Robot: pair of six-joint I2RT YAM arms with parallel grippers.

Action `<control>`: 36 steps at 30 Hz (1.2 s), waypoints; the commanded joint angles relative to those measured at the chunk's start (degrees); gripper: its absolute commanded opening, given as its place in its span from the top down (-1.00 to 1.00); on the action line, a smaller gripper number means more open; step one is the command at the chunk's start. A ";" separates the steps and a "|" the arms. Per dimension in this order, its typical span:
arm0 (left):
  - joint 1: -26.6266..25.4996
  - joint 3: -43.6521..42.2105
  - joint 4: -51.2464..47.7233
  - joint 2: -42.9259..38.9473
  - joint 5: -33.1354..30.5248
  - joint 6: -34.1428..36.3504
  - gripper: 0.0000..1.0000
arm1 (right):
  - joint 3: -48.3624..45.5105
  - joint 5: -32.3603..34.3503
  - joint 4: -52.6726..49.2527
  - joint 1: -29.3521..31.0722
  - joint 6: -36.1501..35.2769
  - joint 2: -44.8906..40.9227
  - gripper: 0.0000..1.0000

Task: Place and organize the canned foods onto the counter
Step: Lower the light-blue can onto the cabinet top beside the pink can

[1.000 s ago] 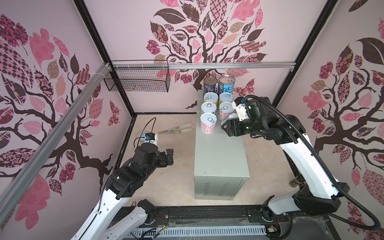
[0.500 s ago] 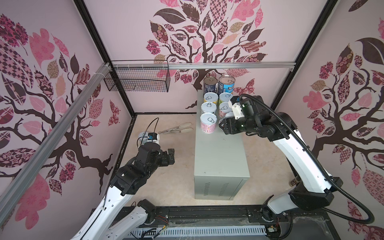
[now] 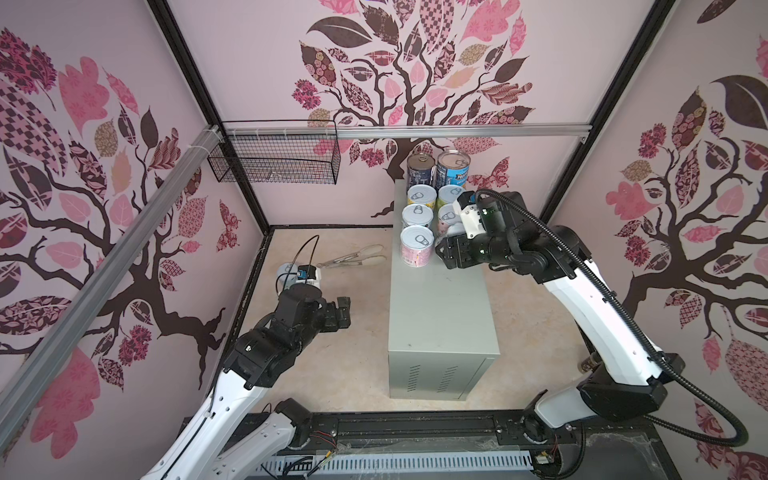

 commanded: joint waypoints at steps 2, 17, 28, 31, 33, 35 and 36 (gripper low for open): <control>0.34 -0.41 0.49 -0.35 -0.05 0.76 -0.96 | -0.24 0.04 3.39 0.30 -0.76 -0.57 -0.69; 0.35 2.80 -0.67 0.94 0.37 0.28 -0.96 | 0.64 0.93 6.19 0.31 -1.57 -4.46 -0.92; 0.39 5.19 -2.97 0.67 -0.29 -0.80 -0.96 | -3.00 0.05 10.14 0.37 -2.01 -12.60 -1.00; 0.43 5.47 -3.55 0.43 -0.61 -1.04 -0.96 | -6.48 -0.21 12.10 0.36 -2.64 -16.27 -0.98; 0.37 5.60 -3.76 0.33 -0.69 -1.12 -0.96 | -9.33 -0.50 13.56 0.35 -3.10 -19.21 -0.96; 0.41 5.57 -4.11 0.27 -0.88 -1.42 -0.96 | -13.27 -1.52 15.59 0.35 -3.99 -22.23 -0.89; 0.35 5.48 -4.11 0.23 -0.87 -1.50 -0.96 | -15.19 -1.98 16.65 0.32 -4.29 -23.68 -0.85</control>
